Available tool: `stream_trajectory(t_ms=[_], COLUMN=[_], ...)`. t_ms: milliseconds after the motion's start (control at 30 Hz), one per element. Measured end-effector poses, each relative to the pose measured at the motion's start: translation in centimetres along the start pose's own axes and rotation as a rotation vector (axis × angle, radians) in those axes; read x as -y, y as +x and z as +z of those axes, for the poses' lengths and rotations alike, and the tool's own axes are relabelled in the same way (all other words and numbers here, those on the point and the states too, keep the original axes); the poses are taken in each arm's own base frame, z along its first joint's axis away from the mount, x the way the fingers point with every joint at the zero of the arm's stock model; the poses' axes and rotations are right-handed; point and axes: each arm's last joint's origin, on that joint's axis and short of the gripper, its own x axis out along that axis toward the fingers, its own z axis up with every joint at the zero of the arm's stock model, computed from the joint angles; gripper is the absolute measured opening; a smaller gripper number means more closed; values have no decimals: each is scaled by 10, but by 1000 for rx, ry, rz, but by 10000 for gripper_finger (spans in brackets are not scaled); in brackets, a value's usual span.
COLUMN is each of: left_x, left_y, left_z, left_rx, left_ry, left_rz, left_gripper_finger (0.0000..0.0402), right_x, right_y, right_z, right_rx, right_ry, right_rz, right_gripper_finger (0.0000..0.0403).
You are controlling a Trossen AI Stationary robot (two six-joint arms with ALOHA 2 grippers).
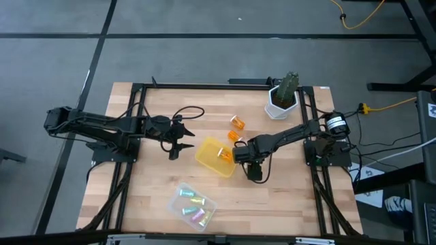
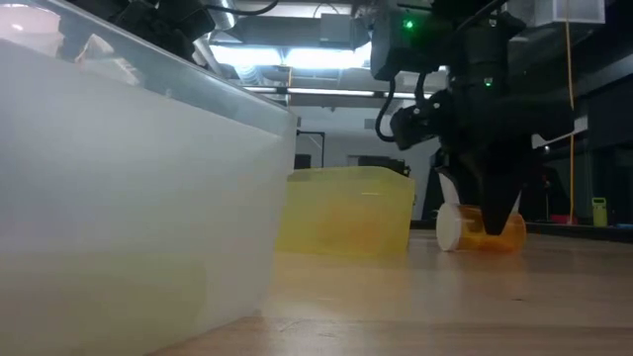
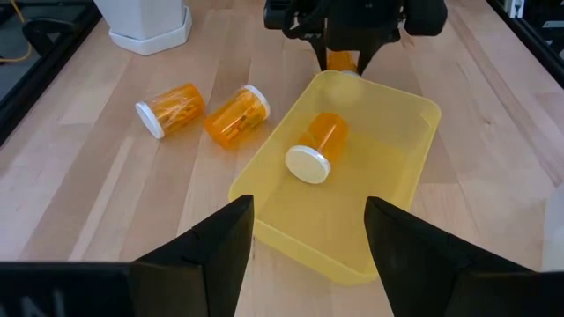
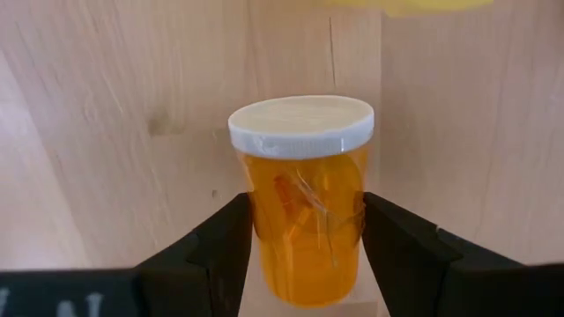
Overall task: Pick and place medicine bottles into bin by pill shape (circle, oval)
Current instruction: Put the orange bottled capsule into the yellow bin
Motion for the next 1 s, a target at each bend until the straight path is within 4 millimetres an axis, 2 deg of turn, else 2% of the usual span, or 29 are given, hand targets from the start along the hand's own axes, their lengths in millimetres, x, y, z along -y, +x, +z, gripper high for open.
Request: stream_trajectory(t_ms=[467, 633, 800, 1000], left_x=[0, 0, 0, 0], left_y=[0, 0, 0, 0], left_z=[0, 0, 0, 0], left_rx=[1, 0, 0, 0], left_ry=[0, 0, 0, 0], left_rz=[0, 1, 0, 0], left_gripper_finger=[212, 212, 212, 212], right_x=[3, 4, 3, 3], right_y=[0, -11, -30, -53], right_z=[-4, -2, 4, 16], right_rx=[-29, -50, -13, 94], right_ry=[152, 179, 198, 268], right_rz=[-97, -227, -313, -403], right_gripper_finger=[201, 201, 201, 201])
